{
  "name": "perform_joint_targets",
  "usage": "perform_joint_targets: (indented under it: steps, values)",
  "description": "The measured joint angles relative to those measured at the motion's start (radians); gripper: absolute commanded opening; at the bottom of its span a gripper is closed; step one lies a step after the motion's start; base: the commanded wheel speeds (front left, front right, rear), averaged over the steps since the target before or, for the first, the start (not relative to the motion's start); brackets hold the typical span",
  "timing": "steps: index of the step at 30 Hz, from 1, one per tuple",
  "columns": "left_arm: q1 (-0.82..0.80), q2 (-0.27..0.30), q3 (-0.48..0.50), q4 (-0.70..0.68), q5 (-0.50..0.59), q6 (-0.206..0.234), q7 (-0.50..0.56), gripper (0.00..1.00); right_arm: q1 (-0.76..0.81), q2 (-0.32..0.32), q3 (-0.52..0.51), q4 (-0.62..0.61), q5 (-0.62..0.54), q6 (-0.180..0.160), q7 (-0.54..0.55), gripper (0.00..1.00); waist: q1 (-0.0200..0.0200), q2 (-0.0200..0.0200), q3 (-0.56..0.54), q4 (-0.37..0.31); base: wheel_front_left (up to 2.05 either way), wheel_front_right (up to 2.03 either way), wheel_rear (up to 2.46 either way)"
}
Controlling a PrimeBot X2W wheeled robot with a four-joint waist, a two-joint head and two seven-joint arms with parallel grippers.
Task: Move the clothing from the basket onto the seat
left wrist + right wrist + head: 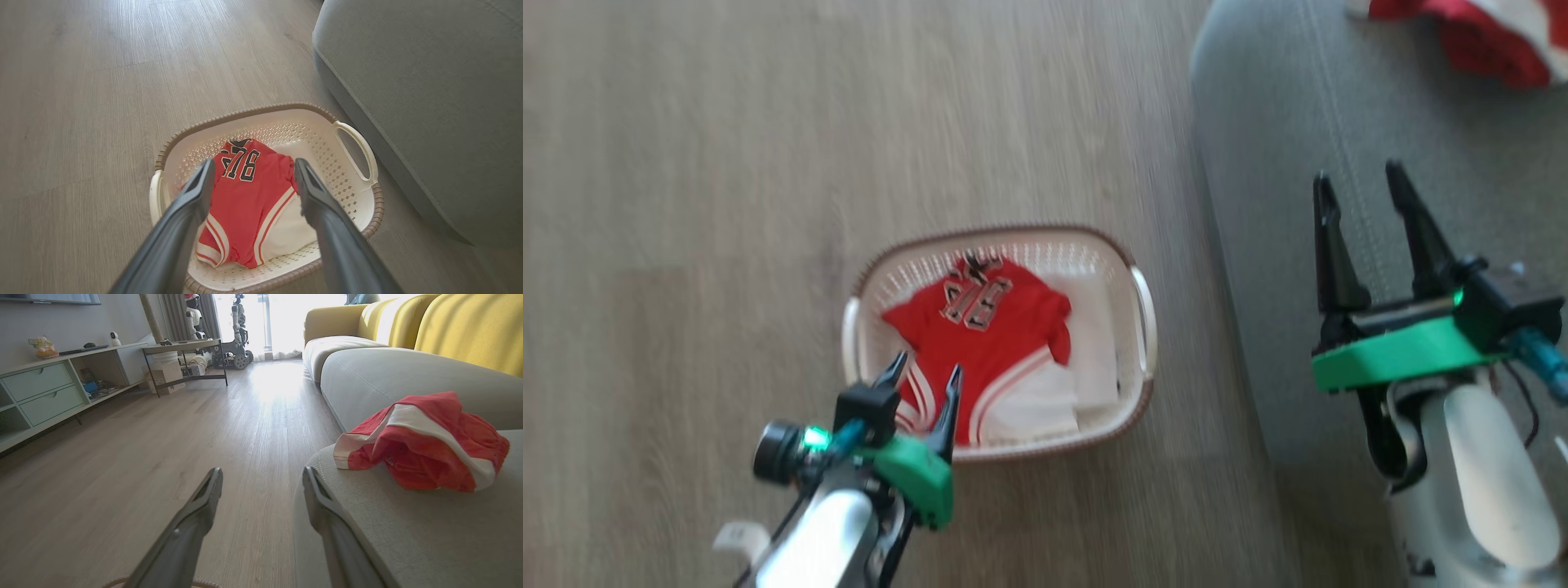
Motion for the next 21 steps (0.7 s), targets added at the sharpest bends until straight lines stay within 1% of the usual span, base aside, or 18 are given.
perform_joint_targets:
  steps: [1,5,9,16,21]
  values:
    - [0.000,0.000,0.000,0.000,0.000,0.000,0.000,1.00,0.000,0.000,0.000,0.000,0.000,0.000,0.000,1.00,0.0000,0.0000,0.000,0.000,0.00,0.00,0.00]
    - [-0.113,-0.021,-0.024,0.129,0.023,-0.020,0.000,1.00,-0.056,0.000,0.010,-0.036,0.001,0.000,0.000,1.00,0.0000,0.0000,0.091,-0.027,0.00,0.00,0.00]
    - [-0.217,-0.029,-0.042,0.252,0.041,-0.036,0.000,1.00,-0.106,0.000,0.025,-0.080,0.005,0.000,0.000,1.00,0.0000,0.0000,0.181,-0.056,0.00,0.00,0.00]
    - [-0.371,-0.042,-0.072,0.415,0.081,-0.040,0.008,1.00,-0.158,0.000,0.051,-0.134,0.020,0.000,-0.003,1.00,0.0001,0.0000,0.319,-0.107,0.00,0.00,0.00]
    - [-0.433,-0.045,-0.091,0.495,0.096,-0.042,0.018,1.00,-0.186,0.000,0.074,-0.167,0.029,0.000,-0.003,1.00,0.0002,0.0000,0.390,-0.139,0.00,0.00,0.00]
